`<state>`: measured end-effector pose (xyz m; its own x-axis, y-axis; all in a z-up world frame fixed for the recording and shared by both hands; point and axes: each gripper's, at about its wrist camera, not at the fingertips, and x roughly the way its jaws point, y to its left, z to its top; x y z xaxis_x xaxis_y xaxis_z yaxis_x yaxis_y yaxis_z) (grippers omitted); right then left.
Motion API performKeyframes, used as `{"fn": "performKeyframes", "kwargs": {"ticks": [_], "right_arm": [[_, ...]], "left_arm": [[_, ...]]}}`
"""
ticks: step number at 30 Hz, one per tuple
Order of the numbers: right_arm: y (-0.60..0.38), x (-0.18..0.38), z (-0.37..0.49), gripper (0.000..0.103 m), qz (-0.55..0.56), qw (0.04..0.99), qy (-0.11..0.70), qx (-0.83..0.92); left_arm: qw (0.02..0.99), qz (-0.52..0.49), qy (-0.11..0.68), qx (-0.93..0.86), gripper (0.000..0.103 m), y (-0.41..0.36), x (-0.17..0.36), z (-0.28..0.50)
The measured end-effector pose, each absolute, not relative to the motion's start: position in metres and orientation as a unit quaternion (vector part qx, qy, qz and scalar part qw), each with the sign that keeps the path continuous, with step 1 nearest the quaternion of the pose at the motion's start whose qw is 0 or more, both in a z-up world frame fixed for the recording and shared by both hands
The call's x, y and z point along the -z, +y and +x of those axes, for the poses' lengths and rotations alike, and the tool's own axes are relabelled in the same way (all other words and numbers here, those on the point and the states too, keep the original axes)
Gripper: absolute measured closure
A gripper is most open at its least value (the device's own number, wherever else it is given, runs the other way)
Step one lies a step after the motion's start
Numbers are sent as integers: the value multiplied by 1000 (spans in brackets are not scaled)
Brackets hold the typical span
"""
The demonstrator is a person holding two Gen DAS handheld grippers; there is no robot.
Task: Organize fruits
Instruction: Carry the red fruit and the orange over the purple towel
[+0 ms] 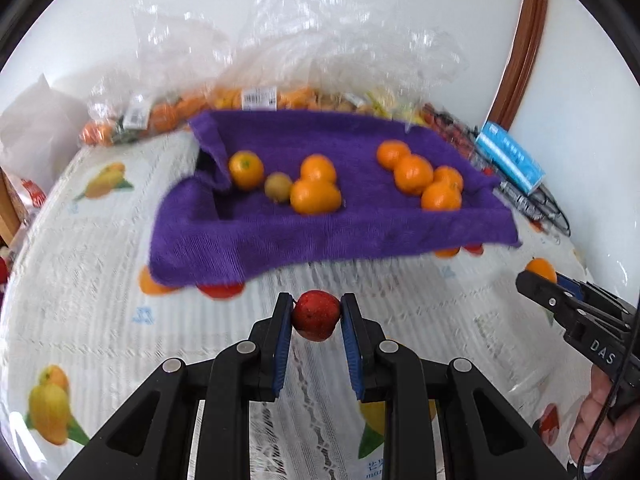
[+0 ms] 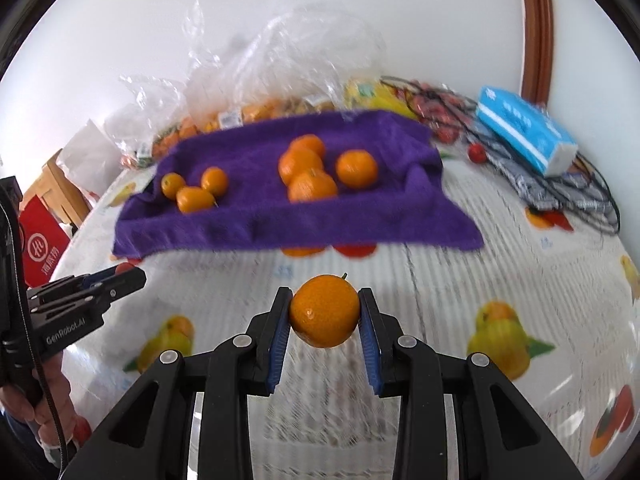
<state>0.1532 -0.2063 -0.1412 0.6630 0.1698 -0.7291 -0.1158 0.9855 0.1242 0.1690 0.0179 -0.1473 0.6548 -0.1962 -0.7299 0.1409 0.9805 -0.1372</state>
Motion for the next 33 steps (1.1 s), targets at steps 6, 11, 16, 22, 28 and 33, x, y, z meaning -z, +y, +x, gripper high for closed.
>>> {"fn": "performKeyframes", "kwargs": {"ticks": [6,11,16,22,28,33], "right_arm": [[-198,109,172,70,27,926,369,-81],[-195,96,192,70,27,932,352,-84],[-196,95,221,70,33,934,345,-92],[-194,98,261,70,47,932,344,-104],[-191,98,283,70,46,936,332,-112],[-196,118,288,70,44,931,345,-110]], "left_arm": [[922,-29,375,87,80,19,113,184],[929,-35,360,83,80,18,99,205],[930,-53,356,78,80,18,99,231],[931,-53,355,63,80,16,100,265],[934,-63,347,59,80,15,106,283],[930,-67,357,56,80,21,123,284]]}}
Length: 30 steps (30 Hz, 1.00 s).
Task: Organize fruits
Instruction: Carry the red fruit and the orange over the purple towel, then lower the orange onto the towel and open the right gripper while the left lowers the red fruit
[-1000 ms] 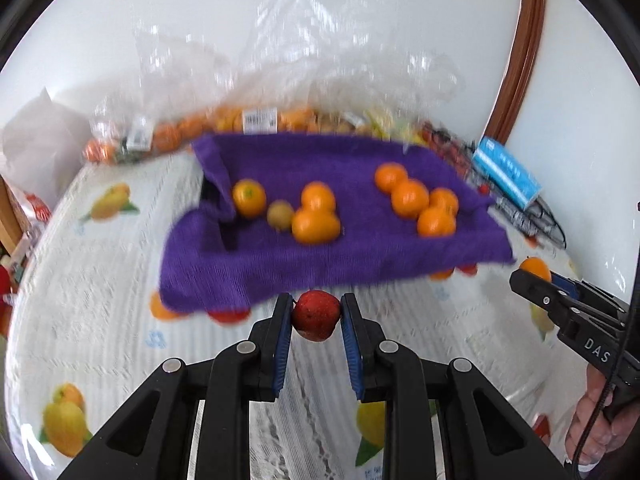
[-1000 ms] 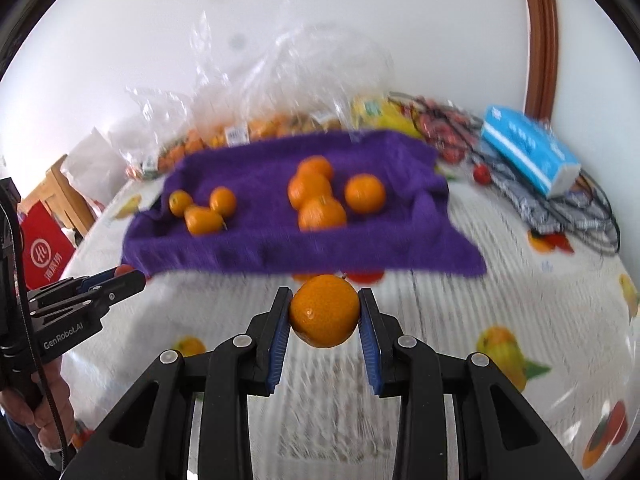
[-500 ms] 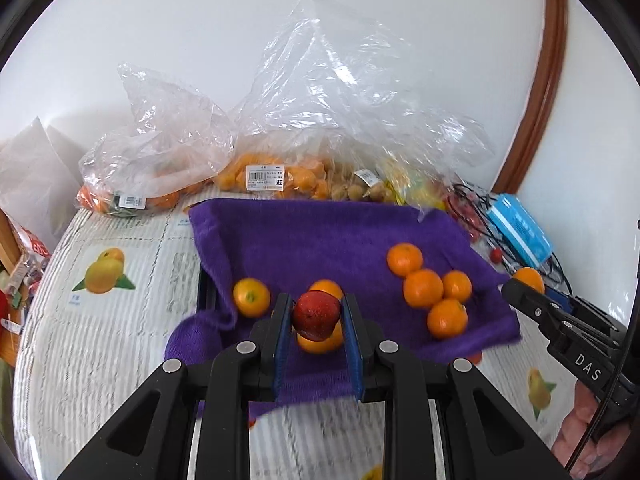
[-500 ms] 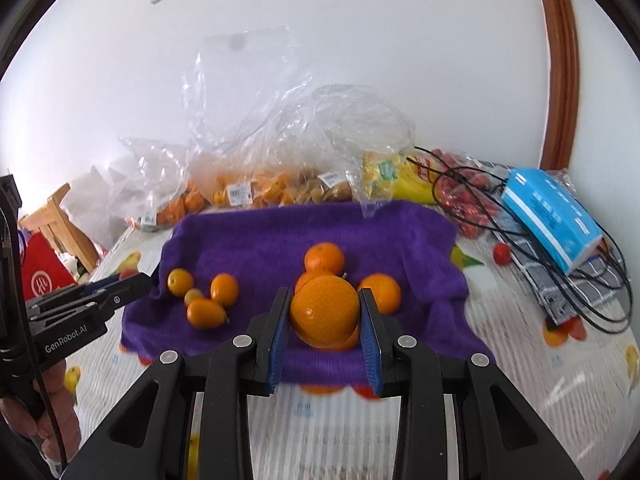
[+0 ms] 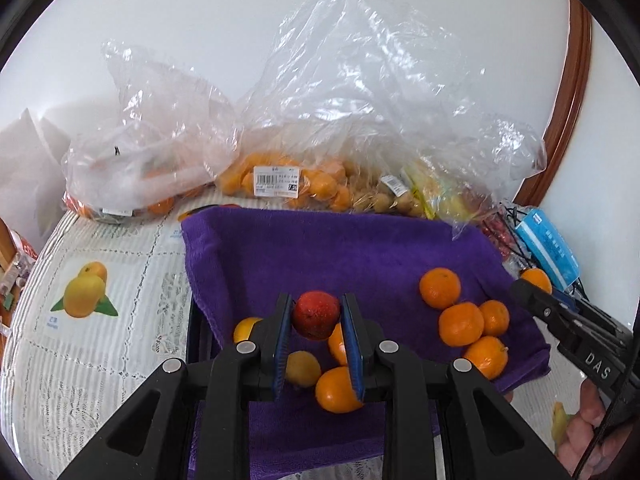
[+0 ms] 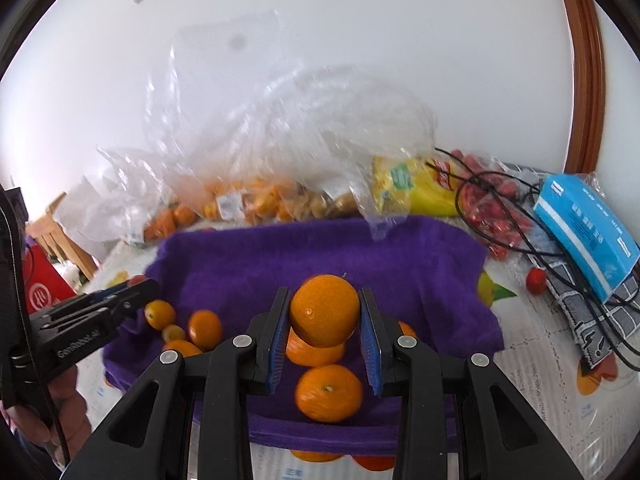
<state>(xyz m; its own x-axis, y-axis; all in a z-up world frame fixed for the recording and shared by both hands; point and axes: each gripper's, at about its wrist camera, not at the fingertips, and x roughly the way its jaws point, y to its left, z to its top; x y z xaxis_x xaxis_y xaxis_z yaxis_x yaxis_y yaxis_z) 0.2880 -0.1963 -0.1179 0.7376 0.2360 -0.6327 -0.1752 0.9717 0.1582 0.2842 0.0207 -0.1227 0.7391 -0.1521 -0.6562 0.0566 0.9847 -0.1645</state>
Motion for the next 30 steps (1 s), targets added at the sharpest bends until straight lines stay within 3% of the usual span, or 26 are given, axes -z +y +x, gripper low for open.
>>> {"fn": "performKeyframes", "kwargs": {"ticks": [30], "right_arm": [[-209,133,295,70,55,927,357,-97]], "left_arm": [[923,-74,374,53,80,22,135,293]]}}
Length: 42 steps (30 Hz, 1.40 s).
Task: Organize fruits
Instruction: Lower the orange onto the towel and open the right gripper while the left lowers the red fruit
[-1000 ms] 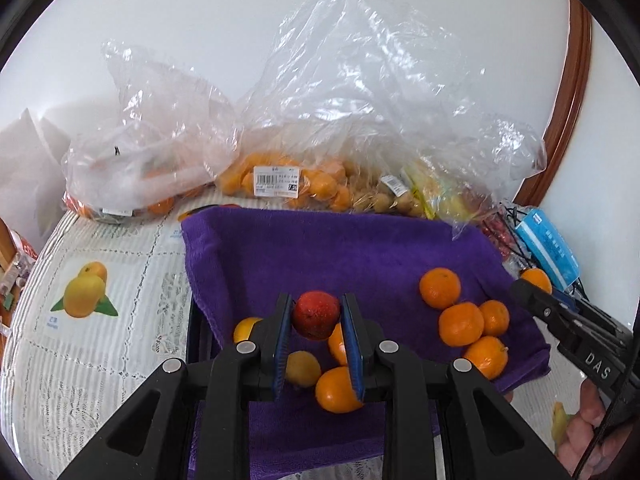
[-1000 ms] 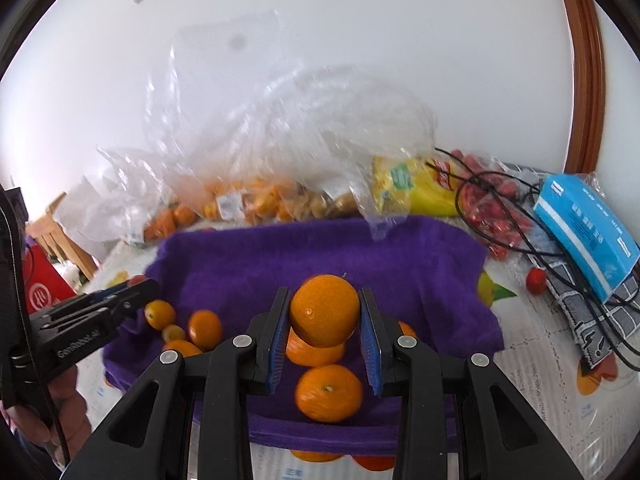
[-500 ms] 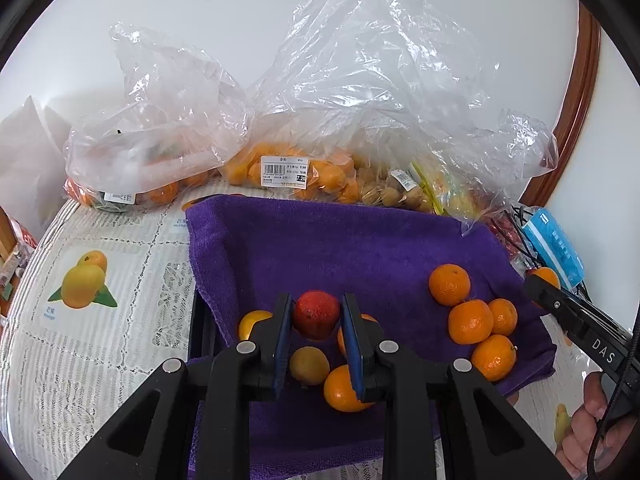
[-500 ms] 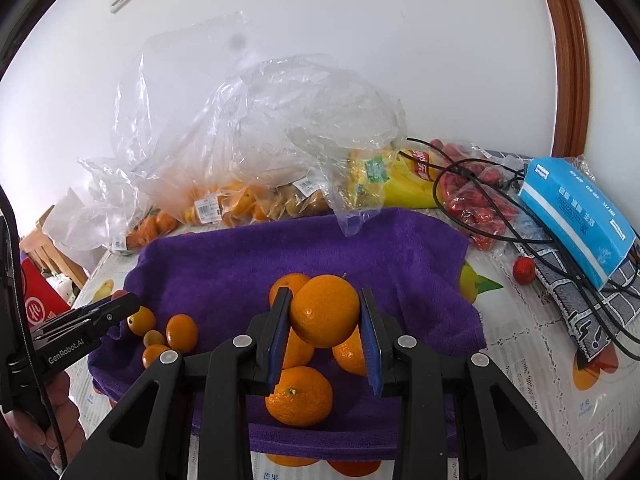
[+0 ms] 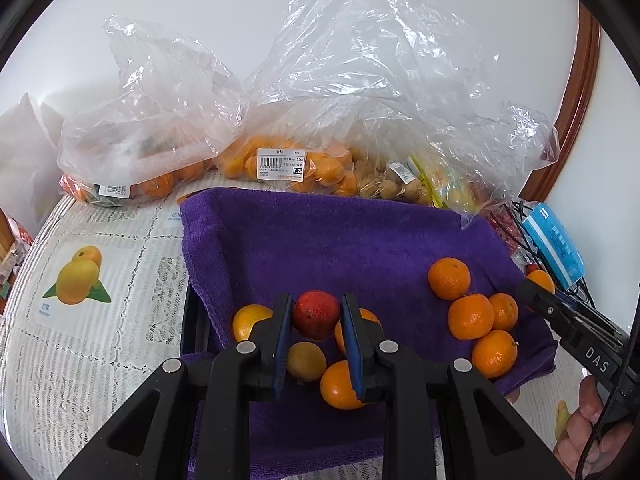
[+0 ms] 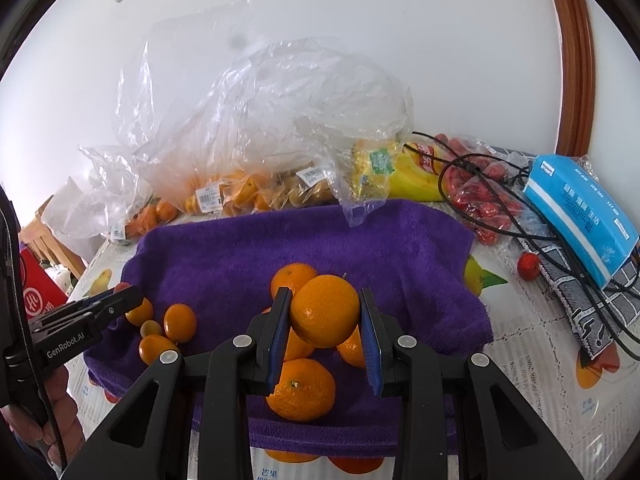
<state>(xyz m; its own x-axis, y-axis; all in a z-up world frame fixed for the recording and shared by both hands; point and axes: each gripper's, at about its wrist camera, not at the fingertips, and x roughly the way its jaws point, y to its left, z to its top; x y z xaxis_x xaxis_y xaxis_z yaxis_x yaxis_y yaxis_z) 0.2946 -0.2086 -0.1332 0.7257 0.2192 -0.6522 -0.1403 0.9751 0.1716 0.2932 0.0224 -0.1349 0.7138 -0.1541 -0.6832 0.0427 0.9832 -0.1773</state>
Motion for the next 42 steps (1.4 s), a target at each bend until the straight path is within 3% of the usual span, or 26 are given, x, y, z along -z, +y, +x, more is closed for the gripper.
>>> {"fn": "performKeyframes", "kwargs": {"ticks": [42], "right_arm": [[-195,146,296,70,19,921,377,-94]], "left_arm": [[909,-74,400,92,80,4,148,295]]}}
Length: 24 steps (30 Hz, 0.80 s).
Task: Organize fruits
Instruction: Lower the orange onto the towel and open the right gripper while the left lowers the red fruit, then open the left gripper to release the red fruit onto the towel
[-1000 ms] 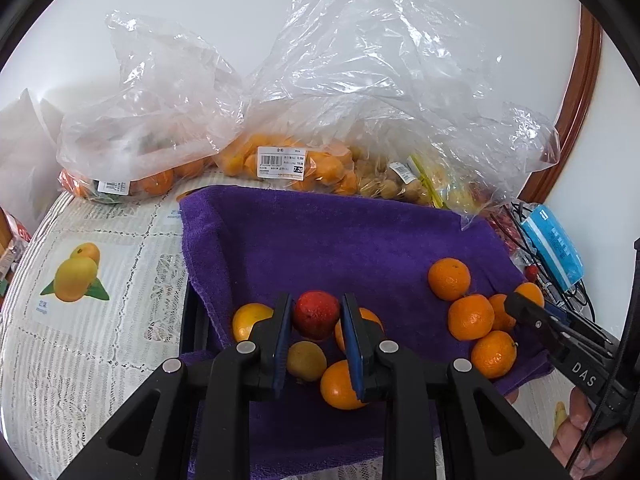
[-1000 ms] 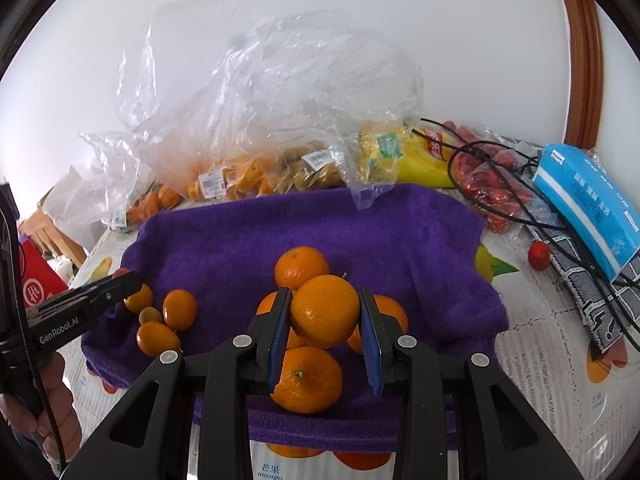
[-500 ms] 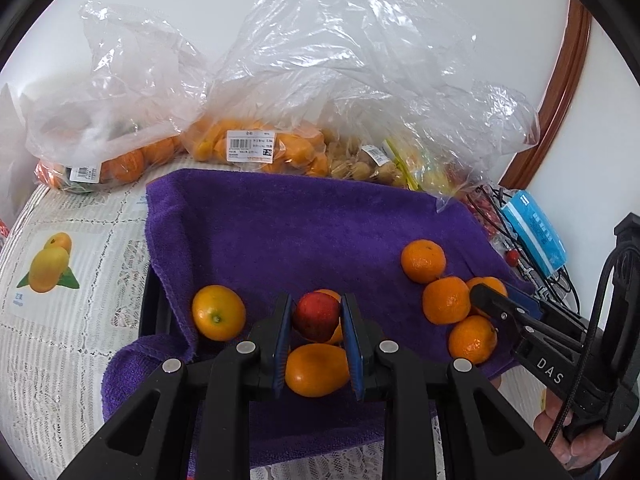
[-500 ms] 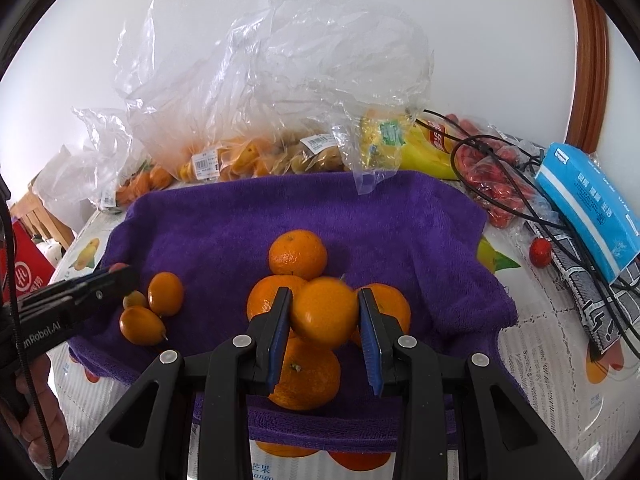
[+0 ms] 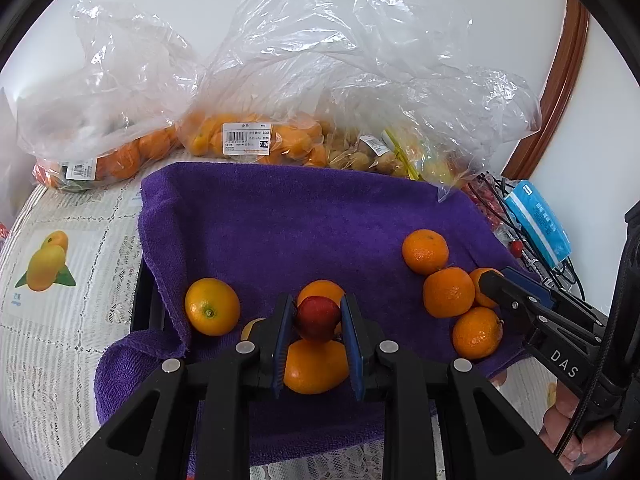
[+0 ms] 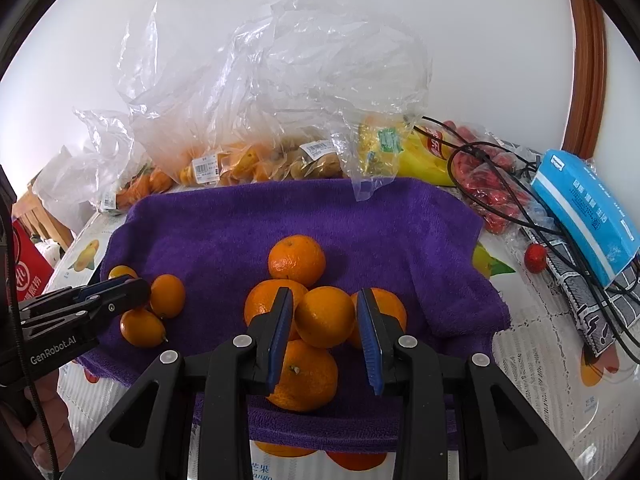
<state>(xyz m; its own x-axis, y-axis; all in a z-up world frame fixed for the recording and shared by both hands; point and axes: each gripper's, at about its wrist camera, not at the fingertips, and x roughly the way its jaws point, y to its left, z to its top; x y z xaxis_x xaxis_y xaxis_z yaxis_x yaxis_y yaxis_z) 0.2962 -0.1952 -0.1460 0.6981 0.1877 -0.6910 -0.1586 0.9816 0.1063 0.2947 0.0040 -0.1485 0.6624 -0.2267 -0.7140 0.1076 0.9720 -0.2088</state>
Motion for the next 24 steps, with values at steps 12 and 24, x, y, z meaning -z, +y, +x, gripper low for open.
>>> {"fn": "performKeyframes", "kwargs": {"ticks": [12,24], "right_arm": [[-199,140,293,66,25,925,369,-89],[-197,96,267,55,37,933,346,-87]], "left_arm": [[919,-71,379,79,47,7,136,290],[926,-52,371,51,41,10,110,264]]}}
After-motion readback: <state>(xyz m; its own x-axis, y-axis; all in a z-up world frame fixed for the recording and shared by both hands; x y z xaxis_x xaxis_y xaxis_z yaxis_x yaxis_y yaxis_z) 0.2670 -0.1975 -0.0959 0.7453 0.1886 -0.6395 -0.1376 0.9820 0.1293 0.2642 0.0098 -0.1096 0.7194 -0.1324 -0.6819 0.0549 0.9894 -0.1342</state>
